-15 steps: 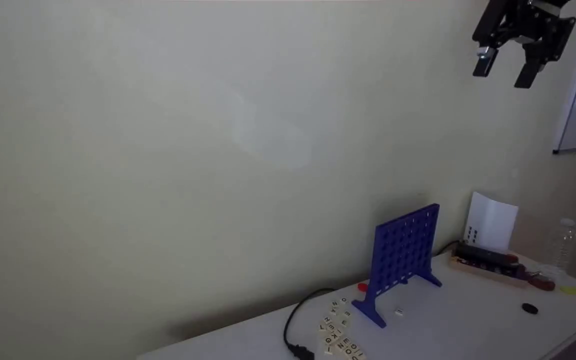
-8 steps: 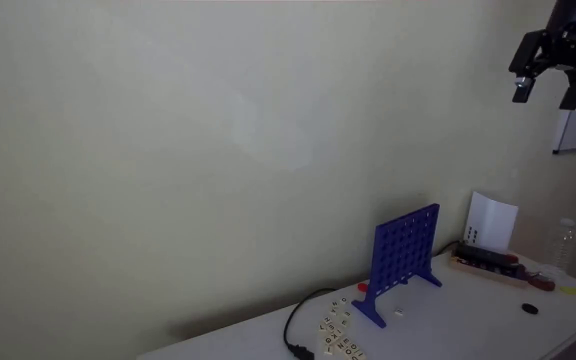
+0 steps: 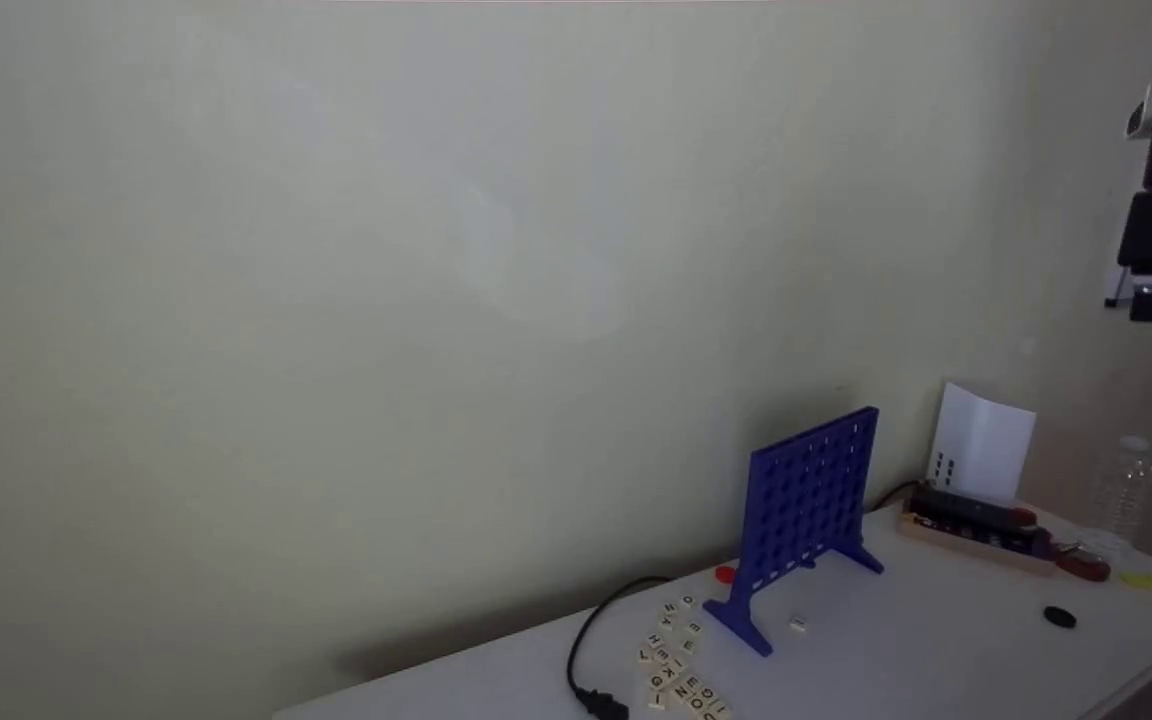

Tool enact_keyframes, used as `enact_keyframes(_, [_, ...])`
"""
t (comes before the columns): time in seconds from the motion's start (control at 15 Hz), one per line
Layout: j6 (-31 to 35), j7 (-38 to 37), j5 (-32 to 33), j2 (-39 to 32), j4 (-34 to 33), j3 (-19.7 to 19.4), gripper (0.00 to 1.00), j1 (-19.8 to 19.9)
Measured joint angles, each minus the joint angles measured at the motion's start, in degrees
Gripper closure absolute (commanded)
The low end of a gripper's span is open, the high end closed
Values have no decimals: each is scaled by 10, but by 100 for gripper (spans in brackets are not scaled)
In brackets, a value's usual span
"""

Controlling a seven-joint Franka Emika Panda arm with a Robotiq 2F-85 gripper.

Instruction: Put the black chip in the blue gameboard.

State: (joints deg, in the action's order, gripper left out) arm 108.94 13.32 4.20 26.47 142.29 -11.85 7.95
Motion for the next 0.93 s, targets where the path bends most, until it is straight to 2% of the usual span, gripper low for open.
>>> enact_keyframes(0.33, [26, 15, 36, -59, 0, -3, 0, 2])
enact_keyframes(0.93, [28, 13, 37, -61, -1, -2, 0, 2])
